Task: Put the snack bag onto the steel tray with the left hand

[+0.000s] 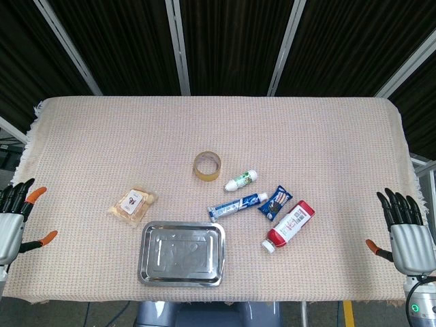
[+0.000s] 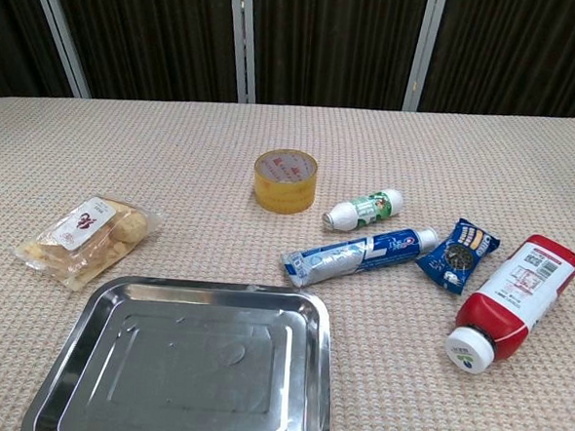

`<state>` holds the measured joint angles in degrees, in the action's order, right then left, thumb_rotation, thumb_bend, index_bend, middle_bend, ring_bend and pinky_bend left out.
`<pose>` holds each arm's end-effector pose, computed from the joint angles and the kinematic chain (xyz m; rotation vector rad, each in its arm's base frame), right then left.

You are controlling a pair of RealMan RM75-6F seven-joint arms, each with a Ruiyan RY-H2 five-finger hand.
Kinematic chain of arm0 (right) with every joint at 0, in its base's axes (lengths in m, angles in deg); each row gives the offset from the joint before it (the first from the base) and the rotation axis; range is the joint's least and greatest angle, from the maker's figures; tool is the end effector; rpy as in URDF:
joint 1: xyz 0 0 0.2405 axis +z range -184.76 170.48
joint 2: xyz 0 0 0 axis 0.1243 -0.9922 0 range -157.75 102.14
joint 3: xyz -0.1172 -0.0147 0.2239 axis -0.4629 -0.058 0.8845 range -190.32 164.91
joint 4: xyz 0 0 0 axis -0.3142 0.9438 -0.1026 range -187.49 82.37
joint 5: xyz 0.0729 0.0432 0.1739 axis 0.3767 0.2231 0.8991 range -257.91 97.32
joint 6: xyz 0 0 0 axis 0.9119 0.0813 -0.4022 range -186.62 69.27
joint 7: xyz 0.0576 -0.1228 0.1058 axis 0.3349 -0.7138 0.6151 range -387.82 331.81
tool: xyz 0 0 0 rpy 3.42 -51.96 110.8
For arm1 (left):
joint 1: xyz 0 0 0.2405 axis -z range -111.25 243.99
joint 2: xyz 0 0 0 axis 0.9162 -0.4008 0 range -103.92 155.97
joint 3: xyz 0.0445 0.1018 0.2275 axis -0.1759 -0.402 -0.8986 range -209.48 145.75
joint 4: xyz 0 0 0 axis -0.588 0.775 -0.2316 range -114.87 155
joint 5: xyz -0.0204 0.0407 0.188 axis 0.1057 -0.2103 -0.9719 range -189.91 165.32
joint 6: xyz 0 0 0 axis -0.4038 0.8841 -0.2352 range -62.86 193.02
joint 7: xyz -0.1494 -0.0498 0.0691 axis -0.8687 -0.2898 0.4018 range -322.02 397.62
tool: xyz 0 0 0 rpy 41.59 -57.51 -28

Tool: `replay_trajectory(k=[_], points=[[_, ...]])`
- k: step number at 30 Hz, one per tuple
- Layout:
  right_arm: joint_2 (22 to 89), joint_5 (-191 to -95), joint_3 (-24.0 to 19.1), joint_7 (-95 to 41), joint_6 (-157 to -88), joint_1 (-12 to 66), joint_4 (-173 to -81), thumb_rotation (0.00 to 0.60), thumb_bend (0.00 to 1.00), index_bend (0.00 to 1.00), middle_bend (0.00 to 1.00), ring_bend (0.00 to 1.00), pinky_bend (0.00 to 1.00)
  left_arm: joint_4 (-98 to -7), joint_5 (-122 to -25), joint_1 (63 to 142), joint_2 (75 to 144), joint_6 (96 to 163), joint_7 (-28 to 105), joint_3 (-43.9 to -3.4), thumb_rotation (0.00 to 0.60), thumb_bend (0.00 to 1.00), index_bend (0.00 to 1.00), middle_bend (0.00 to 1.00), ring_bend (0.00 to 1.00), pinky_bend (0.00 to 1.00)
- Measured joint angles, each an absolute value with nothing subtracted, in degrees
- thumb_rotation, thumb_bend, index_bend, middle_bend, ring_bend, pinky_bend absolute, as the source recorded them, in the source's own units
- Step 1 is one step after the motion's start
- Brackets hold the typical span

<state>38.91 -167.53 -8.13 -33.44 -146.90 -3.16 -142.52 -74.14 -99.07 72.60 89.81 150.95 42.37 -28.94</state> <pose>-0.2995 -0.2083 0.1745 1.3706 -0.7738 0.8890 -0.2877 0.2140 0.1732 -1.4204 -0.8303 -0.9032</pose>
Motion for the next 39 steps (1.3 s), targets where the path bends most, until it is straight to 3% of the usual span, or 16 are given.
replay_trajectory(k=[39], points=[[38.60, -168.80, -8.63, -31.08, -147.18, -3.38, -141.51, 0.600, 0.05, 0.01, 0.01, 0.00, 0.02, -74.74, -99.44, 70.75, 89.75, 151.94, 42.15, -30.33, 0.529, 0.09, 0.17, 0.00, 0.00, 0.00]])
